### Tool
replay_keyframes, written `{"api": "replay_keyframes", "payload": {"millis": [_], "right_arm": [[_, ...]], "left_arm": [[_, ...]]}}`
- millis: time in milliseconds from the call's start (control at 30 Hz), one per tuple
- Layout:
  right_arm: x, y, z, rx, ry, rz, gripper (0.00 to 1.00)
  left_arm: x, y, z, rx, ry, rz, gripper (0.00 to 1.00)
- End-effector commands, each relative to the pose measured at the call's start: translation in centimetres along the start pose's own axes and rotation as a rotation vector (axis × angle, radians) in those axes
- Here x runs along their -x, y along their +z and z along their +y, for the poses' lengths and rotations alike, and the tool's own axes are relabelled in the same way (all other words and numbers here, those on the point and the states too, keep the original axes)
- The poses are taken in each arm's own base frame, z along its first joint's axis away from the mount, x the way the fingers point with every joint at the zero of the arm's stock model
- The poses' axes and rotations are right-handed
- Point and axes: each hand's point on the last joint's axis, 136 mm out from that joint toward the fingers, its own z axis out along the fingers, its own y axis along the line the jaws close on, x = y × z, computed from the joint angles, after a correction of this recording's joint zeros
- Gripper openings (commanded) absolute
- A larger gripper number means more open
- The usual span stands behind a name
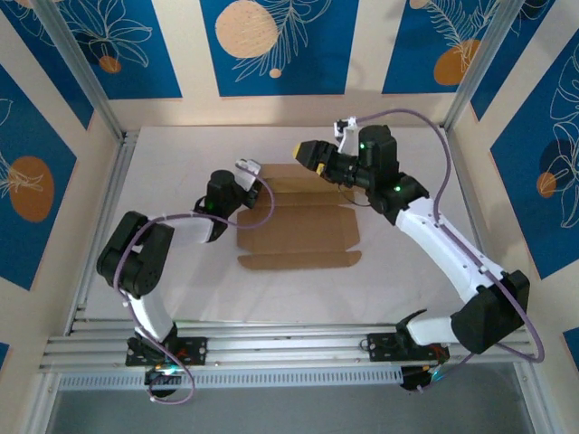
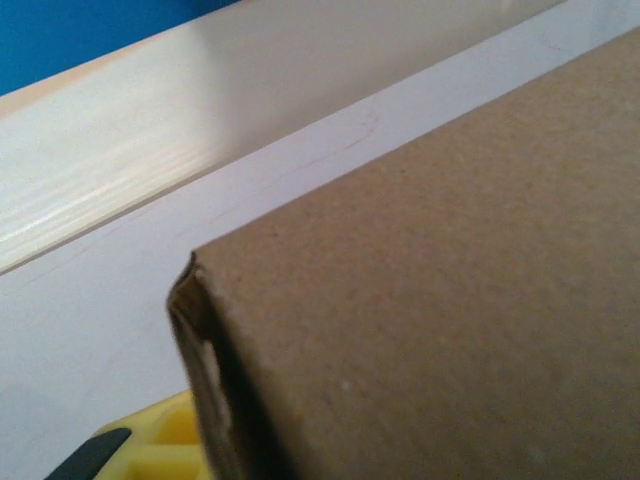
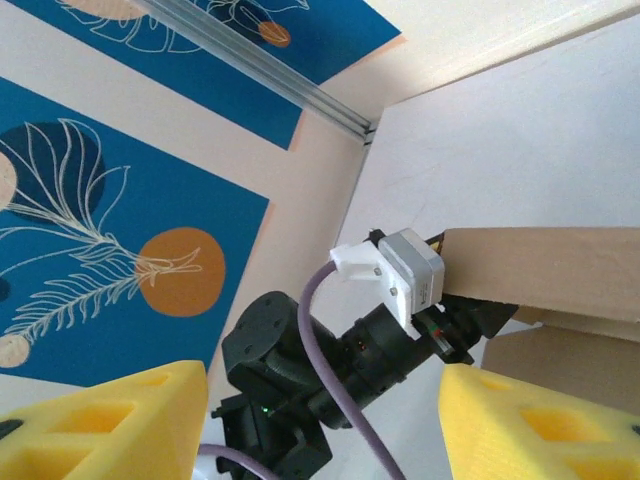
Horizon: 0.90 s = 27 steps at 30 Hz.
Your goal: Fold the paper box
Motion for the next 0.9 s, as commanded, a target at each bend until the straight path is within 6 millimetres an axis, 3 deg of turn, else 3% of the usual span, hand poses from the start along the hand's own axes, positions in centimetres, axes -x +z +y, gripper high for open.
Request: {"api": "replay_keyframes", "payload": {"millis": [0,200,300,433,600,700,867], "right_arm": [[0.5,-1.1,-3.8,-0.209,-0.042,0.055,0.63],[5.2,0.3,-9.9,-0.374,-0.081,0.053,0.62],[5.2,2.8,-13.2,-0.423,-0.100,0.166,0.61],[3.2,6.6,-17.6,-0.422,-0.028,0.358,0.54],[-0.6,10.3,-16.7,-0.173,0.053,0.520,0.52],[-2.5,11.1,-15.4,-0.073,0.034,0.574,0.52],[-4.2,11.4,-12.9,0.035,0.053,0.616,0.53]], "left_arm": [[-0.9,0.5,-1.5,-0.127,0.040,0.025,0.26],[0.7,0.4,0.1,-0.154,-0.036,-0.035,0.25],[0.8,0.6,0.3,-0.167,-0.042,-0.044,0.24],[0.1,1.2,0.0,-0.188,-0.025,-0.027,0.23],[-0.3,2.2,1.1,-0.136,-0.032,0.009,0.22],[-0.8,3.1,2.8,-0.060,-0.088,0.106,0.22],[-1.8,3.2,3.5,0.021,-0.146,0.165,0.23]]}}
